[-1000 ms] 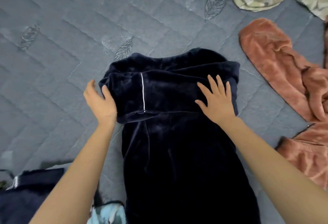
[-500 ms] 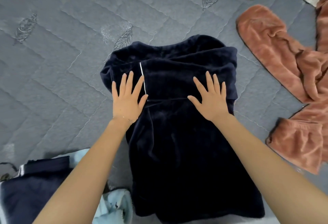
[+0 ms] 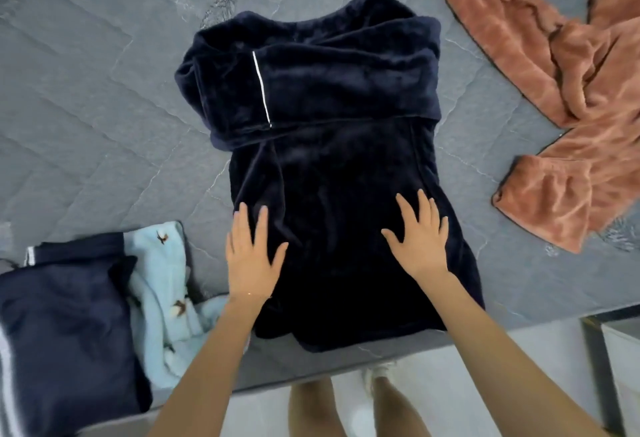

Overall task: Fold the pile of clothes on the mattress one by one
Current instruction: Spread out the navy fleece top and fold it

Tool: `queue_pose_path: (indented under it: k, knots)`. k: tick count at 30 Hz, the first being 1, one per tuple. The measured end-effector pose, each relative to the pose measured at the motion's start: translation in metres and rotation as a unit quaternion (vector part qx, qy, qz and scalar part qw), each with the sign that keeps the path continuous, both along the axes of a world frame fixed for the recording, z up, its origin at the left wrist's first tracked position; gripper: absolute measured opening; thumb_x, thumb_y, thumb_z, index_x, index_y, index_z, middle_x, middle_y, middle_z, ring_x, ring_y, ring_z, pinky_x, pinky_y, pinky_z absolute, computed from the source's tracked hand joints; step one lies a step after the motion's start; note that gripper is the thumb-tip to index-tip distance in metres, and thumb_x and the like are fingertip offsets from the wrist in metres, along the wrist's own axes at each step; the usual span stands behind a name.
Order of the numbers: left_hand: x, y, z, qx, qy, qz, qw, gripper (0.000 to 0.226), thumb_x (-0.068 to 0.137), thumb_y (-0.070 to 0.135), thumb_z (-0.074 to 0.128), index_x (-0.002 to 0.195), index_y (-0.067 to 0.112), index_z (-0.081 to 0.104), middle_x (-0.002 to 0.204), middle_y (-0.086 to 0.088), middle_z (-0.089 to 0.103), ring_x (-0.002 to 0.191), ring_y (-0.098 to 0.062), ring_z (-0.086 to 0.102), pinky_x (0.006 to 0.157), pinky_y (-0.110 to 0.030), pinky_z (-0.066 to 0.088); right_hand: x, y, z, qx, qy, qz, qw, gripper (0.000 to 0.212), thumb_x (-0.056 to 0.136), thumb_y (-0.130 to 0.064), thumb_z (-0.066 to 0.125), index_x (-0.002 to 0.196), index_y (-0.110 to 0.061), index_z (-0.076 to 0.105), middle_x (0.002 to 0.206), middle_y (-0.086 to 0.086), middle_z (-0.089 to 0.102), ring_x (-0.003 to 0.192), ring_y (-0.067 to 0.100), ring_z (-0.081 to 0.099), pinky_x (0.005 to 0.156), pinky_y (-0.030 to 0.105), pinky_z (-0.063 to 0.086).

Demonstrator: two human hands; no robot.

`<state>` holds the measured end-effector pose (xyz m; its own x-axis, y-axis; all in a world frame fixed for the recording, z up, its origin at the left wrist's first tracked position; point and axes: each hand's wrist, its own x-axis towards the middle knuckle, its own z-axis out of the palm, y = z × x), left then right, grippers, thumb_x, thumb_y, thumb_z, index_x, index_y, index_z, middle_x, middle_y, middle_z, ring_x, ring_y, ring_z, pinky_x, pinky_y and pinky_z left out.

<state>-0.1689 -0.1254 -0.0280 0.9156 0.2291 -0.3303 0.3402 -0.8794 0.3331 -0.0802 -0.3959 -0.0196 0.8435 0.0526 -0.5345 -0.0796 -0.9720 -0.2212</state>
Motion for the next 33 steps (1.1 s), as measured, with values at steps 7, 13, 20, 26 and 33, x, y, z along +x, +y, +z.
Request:
queue_pose_path:
  k: [7, 13, 20, 26, 33]
  knots:
    - [-0.045, -0.029, -0.001, -0.209, -0.048, 0.249, 0.944, 0.053, 0.095, 0.025, 0.056, 0.142, 0.01, 0.038, 0.136, -0.009, 0.051, 0.124, -0.023, 0.048, 0.107, -0.04, 0.039, -0.027, -0.05, -0.007, -0.019, 0.007, -0.037, 0.999, 0.076, 0.092, -0.055, 0.052, 0.153, -0.032, 0.014, 0.162, 0.008, -0.008, 0.148, 0.029, -0.008, 0.117, 0.055, 0.002]
    - [-0.066, -0.05, 0.0, -0.311, -0.038, 0.463, 0.829, 0.04, 0.105, 0.034, 0.022, 0.138, 0.03, 0.045, 0.137, 0.013, 0.047, 0.115, 0.0, 0.043, 0.093, -0.007, 0.035, -0.053, -0.083, -0.004, 0.131, 0.026, -0.192, 0.972, 0.097, 0.082, -0.058, 0.064, 0.153, -0.033, 0.003, 0.156, 0.008, 0.025, 0.14, 0.031, 0.032, 0.108, 0.052, 0.036]
    - [-0.101, -0.062, 0.005, -0.266, 0.026, 0.481, 0.835, 0.038, 0.098, 0.025, 0.052, 0.131, 0.005, 0.051, 0.128, -0.01, 0.058, 0.118, -0.025, 0.053, 0.095, -0.029, 0.038, -0.081, -0.108, -0.008, 0.169, 0.141, -0.289, 0.932, 0.071, 0.073, -0.047, 0.078, 0.13, -0.015, 0.051, 0.123, 0.005, 0.063, 0.113, 0.028, 0.059, 0.095, 0.039, 0.048]
    - [-0.118, -0.068, 0.016, -0.198, -0.084, 0.52, 0.826, 0.022, 0.099, 0.025, 0.05, 0.097, 0.004, 0.058, 0.094, -0.009, 0.059, 0.088, -0.018, 0.052, 0.082, -0.028, 0.04, -0.089, -0.116, -0.004, 0.205, 0.089, -0.315, 0.922, 0.043, 0.081, -0.033, 0.075, 0.117, -0.012, 0.062, 0.107, 0.003, 0.067, 0.095, 0.021, 0.061, 0.08, 0.03, 0.044]
    - [-0.134, -0.072, 0.027, -0.183, -0.134, 0.493, 0.84, 0.023, 0.097, 0.025, 0.054, 0.083, 0.007, 0.055, 0.08, -0.006, 0.057, 0.077, -0.013, 0.049, 0.073, -0.024, 0.04, -0.101, -0.116, 0.003, 0.175, 0.038, -0.292, 0.94, 0.028, 0.086, -0.033, 0.069, 0.105, -0.013, 0.063, 0.091, -0.001, 0.063, 0.085, 0.019, 0.057, 0.075, 0.031, 0.042]
